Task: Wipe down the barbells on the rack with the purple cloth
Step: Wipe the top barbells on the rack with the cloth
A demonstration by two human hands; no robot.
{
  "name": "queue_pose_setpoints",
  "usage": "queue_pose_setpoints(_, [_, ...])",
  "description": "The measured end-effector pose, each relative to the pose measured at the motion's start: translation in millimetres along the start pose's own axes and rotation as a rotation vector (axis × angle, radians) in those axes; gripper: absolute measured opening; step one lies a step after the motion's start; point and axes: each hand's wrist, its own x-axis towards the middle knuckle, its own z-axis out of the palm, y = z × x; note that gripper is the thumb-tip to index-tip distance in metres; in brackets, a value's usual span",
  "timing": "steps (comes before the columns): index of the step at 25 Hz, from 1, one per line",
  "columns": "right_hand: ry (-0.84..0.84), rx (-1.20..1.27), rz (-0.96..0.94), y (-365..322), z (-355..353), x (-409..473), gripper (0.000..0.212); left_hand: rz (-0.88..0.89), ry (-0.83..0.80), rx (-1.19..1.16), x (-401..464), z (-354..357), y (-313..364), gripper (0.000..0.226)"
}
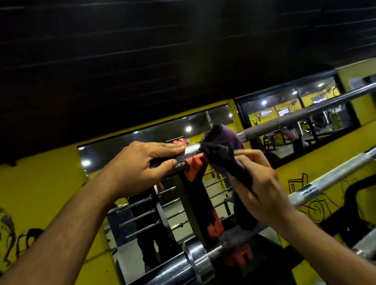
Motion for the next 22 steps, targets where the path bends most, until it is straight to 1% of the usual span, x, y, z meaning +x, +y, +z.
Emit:
queue_pose_setpoints(2, [-0.030, 0.092, 0.175, -5, -3, -17, 0.027, -0.014, -0.003, -0.005, 0, -1, 1, 0.047])
queue_pose_setpoints(3, [-0.048, 0.177, 0.308, -7, -2, -20, 0.021, -0.022, 0.000, -0.010, -1, -1, 1, 0.049])
queue_pose_setpoints(4, [-0.033, 0.259, 0.486, -9, -1, -19, 0.017, -0.030, 0.004, -0.019, -1, -1, 1, 0.048])
queue_pose_setpoints(5, [0.020, 0.351, 0.695, -8, -1, -15, 0.018, -0.038, 0.007, -0.032, -1, 0, 1, 0.047])
queue_pose_setpoints(7, [0.192, 0.617, 1.080, 5, 2, -3, 0.017, -0.047, 0.010, -0.049, -1, 1, 1, 0.046])
queue_pose_setpoints(8, [0.250, 0.764, 1.233, 10, 4, 3, 0.015, -0.048, 0.010, -0.050, -1, 1, 1, 0.046])
queue_pose_setpoints(10, [0.288, 1.010, 1.418, 13, 10, 14, 0.025, -0.052, 0.010, -0.054, 0, 2, 2, 0.046])
queue_pose_setpoints(12, [0.295, 1.179, 1.481, 10, 22, 21, 0.031, -0.061, 0.009, -0.051, 0, 1, 3, 0.046])
queue_pose_setpoints(14, [0.322, 1.284, 1.479, 8, 34, 33, 0.034, -0.061, 0.009, -0.047, -1, 1, 4, 0.046])
queue_pose_setpoints(15, [0.334, 1.328, 1.483, 13, 40, 37, 0.047, -0.061, 0.007, -0.050, -1, 0, 4, 0.046])
queue_pose_setpoints(16, [0.308, 1.383, 1.486, 20, 45, 41, 0.059, -0.060, 0.006, -0.050, 0, 0, 4, 0.046])
queue_pose_setpoints(17, [0.277, 1.416, 1.475, 20, 43, 43, 0.057, -0.060, 0.007, -0.049, 0, 0, 4, 0.047])
queue_pose_setpoints(19, [0.255, 1.420, 1.426, 2, 29, 42, 0.031, -0.059, 0.009, -0.043, 1, 0, 3, 0.046])
queue_pose_setpoints(21, [0.192, 1.327, 1.373, -13, 16, 32, 0.029, -0.050, 0.010, -0.049, 1, 0, 0, 0.045])
queue_pose_setpoints(22, [0.223, 1.244, 1.352, -23, 8, 28, 0.027, -0.046, 0.010, -0.052, 1, 1, -1, 0.044])
